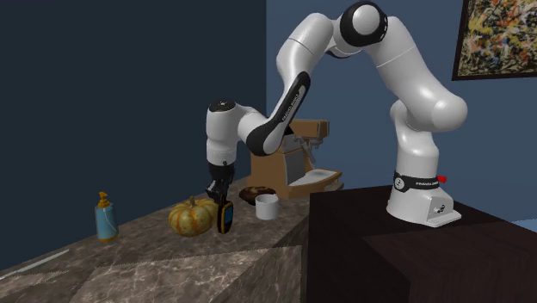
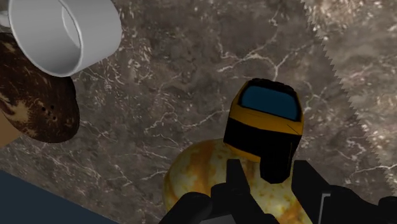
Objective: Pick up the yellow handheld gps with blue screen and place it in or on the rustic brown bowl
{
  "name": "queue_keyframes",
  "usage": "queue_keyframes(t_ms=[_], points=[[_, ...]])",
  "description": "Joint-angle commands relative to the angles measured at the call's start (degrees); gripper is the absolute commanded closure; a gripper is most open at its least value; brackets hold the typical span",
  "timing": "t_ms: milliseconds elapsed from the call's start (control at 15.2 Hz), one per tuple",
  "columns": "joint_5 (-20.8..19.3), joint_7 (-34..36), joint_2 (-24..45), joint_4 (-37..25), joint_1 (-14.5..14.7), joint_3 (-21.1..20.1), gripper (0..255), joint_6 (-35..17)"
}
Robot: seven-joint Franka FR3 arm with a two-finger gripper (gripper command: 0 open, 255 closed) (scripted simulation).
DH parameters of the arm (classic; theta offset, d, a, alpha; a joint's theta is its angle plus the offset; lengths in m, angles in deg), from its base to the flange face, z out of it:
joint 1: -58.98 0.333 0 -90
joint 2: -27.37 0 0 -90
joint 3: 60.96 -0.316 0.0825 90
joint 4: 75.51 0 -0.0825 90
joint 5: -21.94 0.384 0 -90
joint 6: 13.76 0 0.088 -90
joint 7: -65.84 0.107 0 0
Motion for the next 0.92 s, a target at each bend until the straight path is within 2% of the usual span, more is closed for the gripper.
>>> queue_keyframes(t_ms=[0,858], points=[[0.69,-0.89,-1.2,0.17,-0.26,-0.4,255,0.9],[4.96,-6.13,-8.58,0.82,-1.48,-2.53,255,6.82]])
